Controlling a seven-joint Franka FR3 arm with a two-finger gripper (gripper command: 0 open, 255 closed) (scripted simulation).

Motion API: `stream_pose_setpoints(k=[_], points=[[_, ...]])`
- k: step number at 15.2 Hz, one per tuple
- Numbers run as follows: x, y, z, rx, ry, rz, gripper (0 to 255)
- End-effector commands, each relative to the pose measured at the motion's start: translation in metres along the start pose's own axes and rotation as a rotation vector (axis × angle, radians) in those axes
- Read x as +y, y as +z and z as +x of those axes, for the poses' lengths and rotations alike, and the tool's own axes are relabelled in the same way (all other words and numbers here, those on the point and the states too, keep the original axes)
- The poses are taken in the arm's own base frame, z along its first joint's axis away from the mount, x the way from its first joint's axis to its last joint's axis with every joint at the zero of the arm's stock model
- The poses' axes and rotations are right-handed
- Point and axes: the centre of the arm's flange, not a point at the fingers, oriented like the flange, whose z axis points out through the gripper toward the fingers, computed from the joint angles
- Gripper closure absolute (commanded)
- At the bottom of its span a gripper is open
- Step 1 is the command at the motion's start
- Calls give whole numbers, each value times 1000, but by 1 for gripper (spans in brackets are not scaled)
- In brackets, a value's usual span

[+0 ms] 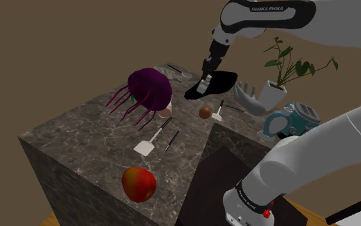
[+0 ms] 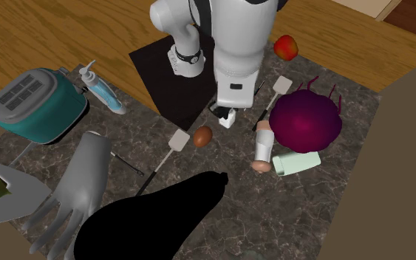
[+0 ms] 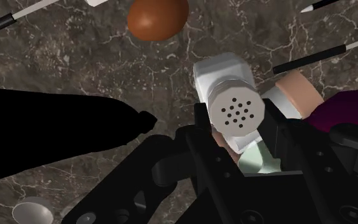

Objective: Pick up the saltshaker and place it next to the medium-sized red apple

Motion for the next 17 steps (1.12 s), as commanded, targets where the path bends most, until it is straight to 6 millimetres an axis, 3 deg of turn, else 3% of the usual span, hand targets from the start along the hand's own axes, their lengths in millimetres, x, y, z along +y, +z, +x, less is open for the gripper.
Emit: stream_pose_setpoints(k=[1, 17], points=[[-25, 0, -11, -1, 1, -1, 255], [-218, -4, -95, -1, 1, -1, 255]])
